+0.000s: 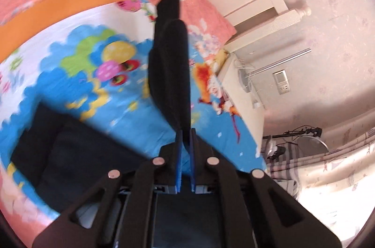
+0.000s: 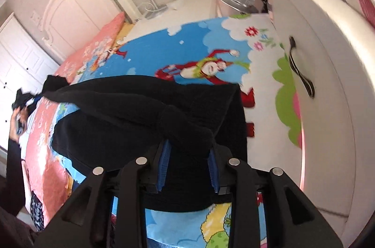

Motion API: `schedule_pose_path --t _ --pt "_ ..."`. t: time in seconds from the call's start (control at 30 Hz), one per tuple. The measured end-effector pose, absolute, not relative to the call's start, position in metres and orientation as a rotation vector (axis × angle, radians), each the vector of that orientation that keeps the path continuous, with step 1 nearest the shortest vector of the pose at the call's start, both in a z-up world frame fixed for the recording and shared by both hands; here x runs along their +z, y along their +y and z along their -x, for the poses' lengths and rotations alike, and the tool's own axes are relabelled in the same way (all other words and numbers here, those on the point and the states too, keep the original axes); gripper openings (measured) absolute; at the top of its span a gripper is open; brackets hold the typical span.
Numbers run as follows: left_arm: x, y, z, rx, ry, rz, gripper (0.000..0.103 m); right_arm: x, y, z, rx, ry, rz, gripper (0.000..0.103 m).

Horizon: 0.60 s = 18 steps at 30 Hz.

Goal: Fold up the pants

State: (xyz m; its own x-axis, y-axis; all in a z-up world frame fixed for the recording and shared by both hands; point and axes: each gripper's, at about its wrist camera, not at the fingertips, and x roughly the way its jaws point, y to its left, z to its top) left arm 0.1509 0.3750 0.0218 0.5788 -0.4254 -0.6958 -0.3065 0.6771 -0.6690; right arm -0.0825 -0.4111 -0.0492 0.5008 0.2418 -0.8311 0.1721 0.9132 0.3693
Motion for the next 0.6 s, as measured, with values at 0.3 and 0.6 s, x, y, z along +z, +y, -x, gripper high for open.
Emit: schedule_pose_path --t 0.3,0.6 --pt "-0.1 0.416 -0.04 -0.01 1.014 0.982 0.041 -0.103 -0.406 0.162 -0.08 0.991 -0.858 0.088" --pt "-0.09 0.446 -0.089 -0.012 0.941 1.092 0.047 -0.109 -0.398 0.165 -0.086 0.904 -1.081 0.088"
